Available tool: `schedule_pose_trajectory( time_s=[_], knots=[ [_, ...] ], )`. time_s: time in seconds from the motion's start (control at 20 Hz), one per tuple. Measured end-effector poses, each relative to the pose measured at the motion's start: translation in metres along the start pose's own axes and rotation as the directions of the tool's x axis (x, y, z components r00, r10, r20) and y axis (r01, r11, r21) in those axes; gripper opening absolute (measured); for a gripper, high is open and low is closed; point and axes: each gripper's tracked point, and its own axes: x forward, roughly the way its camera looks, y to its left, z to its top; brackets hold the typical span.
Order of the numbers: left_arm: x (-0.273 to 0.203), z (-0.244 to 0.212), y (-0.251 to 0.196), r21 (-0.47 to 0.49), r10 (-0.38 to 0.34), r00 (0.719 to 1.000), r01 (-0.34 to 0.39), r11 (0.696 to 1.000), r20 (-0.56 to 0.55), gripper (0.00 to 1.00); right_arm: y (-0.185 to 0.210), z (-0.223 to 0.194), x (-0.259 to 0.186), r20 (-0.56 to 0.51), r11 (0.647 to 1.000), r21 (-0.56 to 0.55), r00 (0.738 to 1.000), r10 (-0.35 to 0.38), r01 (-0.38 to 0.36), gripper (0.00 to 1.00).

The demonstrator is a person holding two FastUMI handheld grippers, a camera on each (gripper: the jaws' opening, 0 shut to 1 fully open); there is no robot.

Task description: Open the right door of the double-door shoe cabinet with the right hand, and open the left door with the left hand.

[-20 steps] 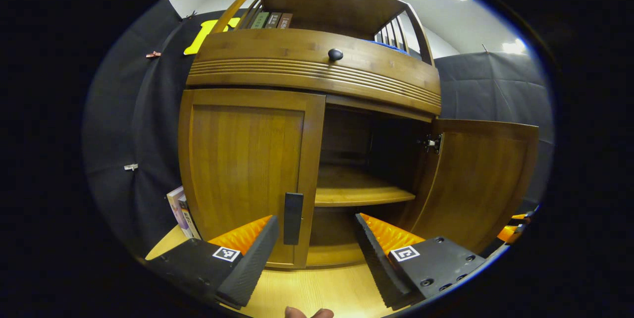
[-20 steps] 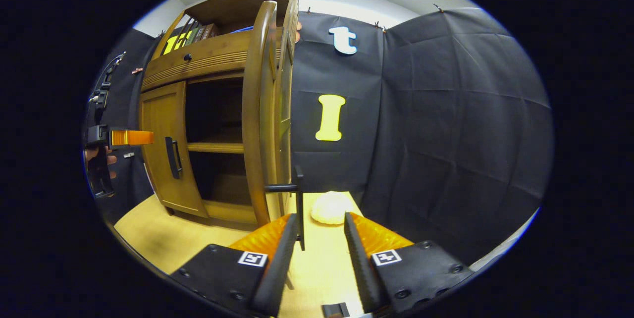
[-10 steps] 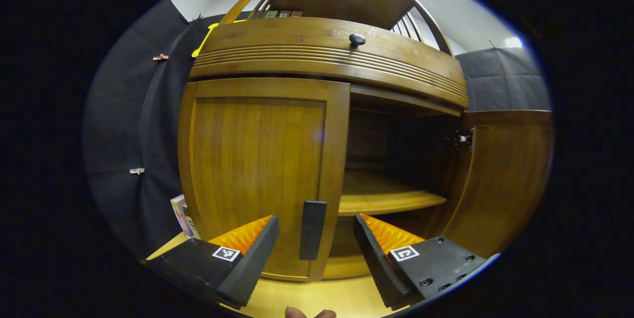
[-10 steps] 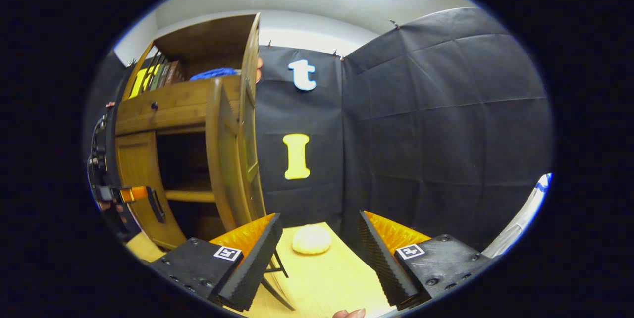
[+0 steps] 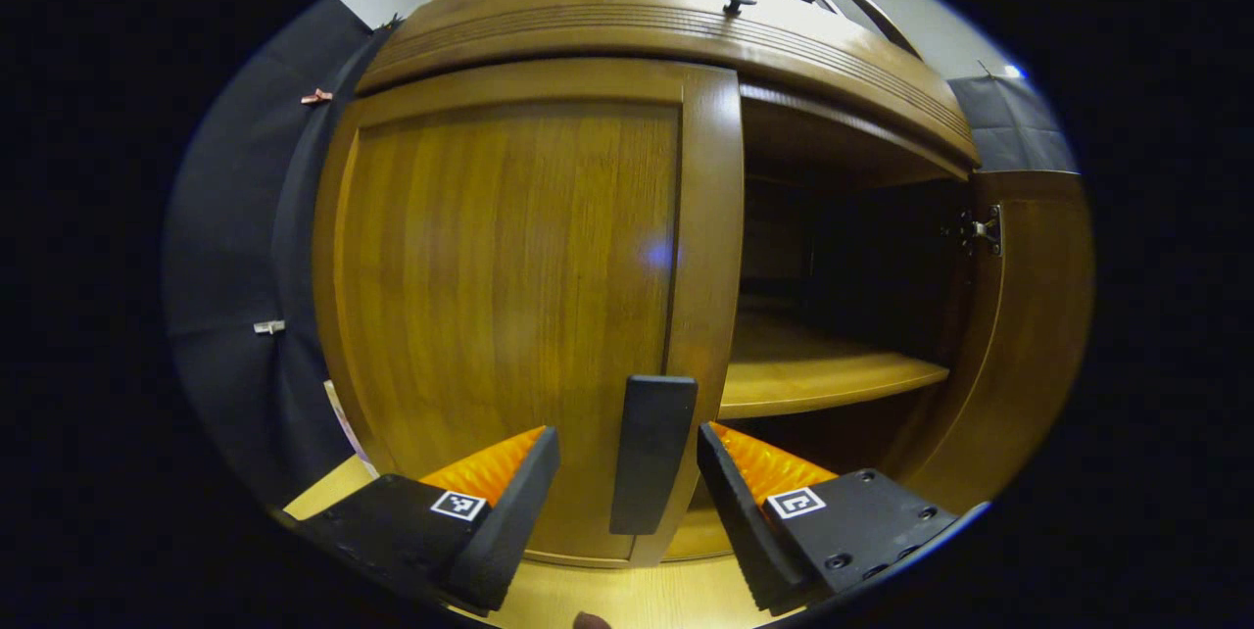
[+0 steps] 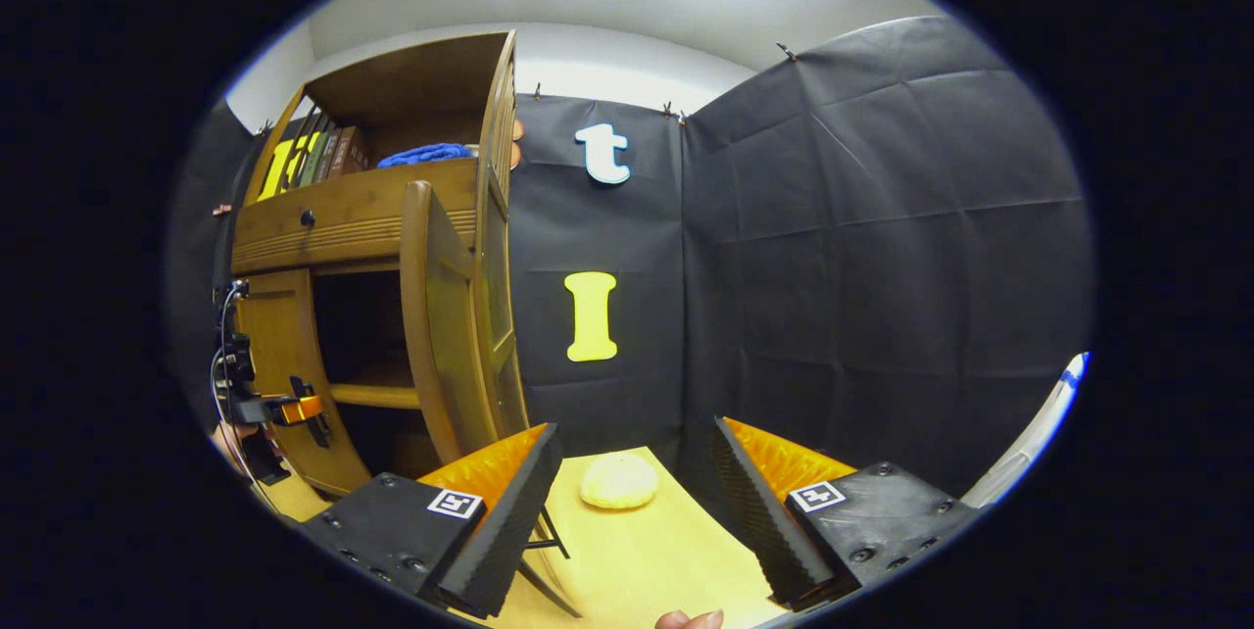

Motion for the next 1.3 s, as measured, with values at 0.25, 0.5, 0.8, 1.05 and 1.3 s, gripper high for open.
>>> schedule_pose_trajectory(
  time_s=[0.25,0.5,0.8,1.05,1.3],
  knots=[
    [0.009,-0.01,-0.006,-0.029,0.003,1.0,-0.004,1.0,-0.024,0.5,-0.012,0.002,0.004,-0.003,0.997,-0.069,1.0,-0.017,0.017,0.98],
    [0.007,-0.013,-0.005,0.07,0.028,0.999,-0.025,0.997,-0.037,0.33,-0.01,0.009,0.008,0.009,0.996,-0.085,1.0,-0.026,0.026,1.0],
    [-0.029,-0.017,0.0,0.081,-0.037,0.998,0.04,0.996,-0.042,0.31,-0.01,0.019,0.001,0.035,0.994,-0.076,0.996,-0.082,0.085,0.98],
    [-0.07,-0.022,0.015,0.068,-0.067,0.997,0.07,0.995,-0.048,0.3,0.004,0.027,-0.019,0.051,0.993,-0.071,0.994,-0.092,0.096,1.0],
    [-0.114,-0.028,0.036,0.063,-0.072,0.996,0.075,0.995,-0.044,0.29,0.023,0.032,-0.043,0.062,0.996,-0.041,0.995,-0.082,0.085,0.98]
  ],
)
